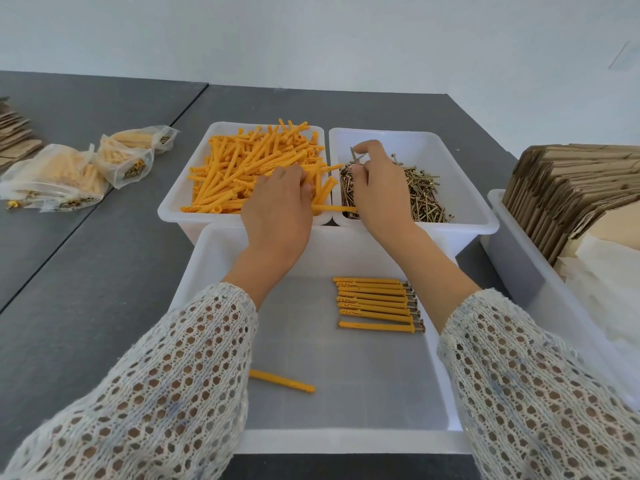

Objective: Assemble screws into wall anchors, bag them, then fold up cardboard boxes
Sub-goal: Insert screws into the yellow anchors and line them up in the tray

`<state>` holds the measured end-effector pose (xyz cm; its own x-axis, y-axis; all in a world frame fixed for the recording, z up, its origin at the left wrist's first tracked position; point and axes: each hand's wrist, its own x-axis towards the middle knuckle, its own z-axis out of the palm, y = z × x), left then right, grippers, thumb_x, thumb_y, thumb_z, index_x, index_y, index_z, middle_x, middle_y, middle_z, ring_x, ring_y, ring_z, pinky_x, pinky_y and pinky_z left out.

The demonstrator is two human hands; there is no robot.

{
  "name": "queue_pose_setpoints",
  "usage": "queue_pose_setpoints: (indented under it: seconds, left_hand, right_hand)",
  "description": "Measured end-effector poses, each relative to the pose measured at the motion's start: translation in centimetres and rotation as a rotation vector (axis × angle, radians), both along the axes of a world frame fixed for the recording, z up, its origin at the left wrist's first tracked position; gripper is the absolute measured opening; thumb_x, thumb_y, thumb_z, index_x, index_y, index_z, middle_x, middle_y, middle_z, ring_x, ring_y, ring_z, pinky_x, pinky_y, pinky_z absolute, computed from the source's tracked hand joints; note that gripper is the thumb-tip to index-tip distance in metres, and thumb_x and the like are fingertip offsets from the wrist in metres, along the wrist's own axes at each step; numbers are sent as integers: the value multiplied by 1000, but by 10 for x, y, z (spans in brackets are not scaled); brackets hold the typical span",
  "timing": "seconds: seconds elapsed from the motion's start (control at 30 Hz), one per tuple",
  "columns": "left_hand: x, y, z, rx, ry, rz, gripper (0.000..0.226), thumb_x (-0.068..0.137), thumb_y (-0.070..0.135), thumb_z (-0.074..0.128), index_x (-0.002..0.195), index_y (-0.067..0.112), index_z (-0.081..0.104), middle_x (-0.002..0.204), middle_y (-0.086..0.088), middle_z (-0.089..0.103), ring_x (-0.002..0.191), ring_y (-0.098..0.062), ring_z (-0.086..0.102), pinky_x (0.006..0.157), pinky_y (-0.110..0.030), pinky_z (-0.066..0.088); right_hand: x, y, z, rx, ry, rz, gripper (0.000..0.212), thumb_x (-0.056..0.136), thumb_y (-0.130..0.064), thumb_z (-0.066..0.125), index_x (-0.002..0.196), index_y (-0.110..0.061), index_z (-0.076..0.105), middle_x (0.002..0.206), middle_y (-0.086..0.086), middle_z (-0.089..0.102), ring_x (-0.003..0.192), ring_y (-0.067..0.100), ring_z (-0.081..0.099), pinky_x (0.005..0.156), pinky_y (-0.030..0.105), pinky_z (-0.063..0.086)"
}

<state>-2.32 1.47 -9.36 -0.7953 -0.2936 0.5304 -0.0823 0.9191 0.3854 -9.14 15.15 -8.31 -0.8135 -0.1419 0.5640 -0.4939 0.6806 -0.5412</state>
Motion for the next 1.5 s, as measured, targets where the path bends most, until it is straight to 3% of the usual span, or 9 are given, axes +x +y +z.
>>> queue_pose_setpoints:
  seconds: [0.17,0.27,0.37,0.47,0.67,0.93,1.27,1.37,1.5]
  left_hand:
    - [2,-3,7,-69,99,-53,24,105,27,43,115,21,63,102,-1,62,93,-24,53,68,-38,41]
    - [3,0,5,-92,67,-87,28,104,27,44,123,23,64,105,-3,62,96,-27,54,74,-41,42]
    - [3,0,3,-92,47,-84,27,104,28,45,122,23,65,102,-3,60,96,-26,53,75,-39,39]
    - [2,0,3,-82,49,-84,26,103,28,47,120,24,67,101,-2,60,96,-26,53,74,-39,37]
    - [2,0,3,-85,55,-79,25,103,28,47,118,23,67,101,-3,61,96,-27,54,75,-39,37]
    - [4,2,4,-78,46,-103,26,103,28,49,120,23,67,104,-2,62,100,-26,53,79,-41,39]
    - [5,4,8,-29,114,-154,24,103,27,48,116,23,68,98,1,63,97,-24,55,80,-43,42]
    - [4,8,11,167,175,-262,21,102,23,50,110,21,70,92,7,68,93,-19,60,82,-42,47]
    - [8,15,23,563,244,-412,17,101,15,52,107,17,68,85,12,73,88,3,64,77,-15,45]
  right_hand:
    - [3,7,8,-256,-67,-16,7,91,-8,58,96,-13,58,60,-4,52,54,7,46,67,25,46]
    - [1,12,16,-494,-233,9,12,87,-8,61,83,-17,67,70,-7,61,65,6,55,69,21,45]
    - [0,18,21,-791,-391,116,15,88,-1,60,86,-9,73,66,-1,62,59,9,54,60,23,48]
    - [-2,20,23,-938,-438,193,15,95,-6,58,88,-3,71,62,2,60,53,10,51,53,23,46]
    - [-2,16,22,-942,-459,225,39,105,-26,43,79,-8,65,57,1,53,45,10,43,48,23,41]
    - [5,13,25,-900,-494,271,38,106,-23,43,79,-5,64,59,3,51,48,12,42,48,23,40]
    - [12,5,23,-552,-460,417,29,104,-25,46,94,-9,68,61,1,58,46,14,41,47,26,36]
    - [13,3,26,-505,-471,432,40,103,-44,40,105,-13,66,61,0,61,47,16,42,47,26,38]
    - [7,8,35,-758,-537,321,61,102,-58,21,98,-15,65,53,3,58,42,17,39,45,24,36]
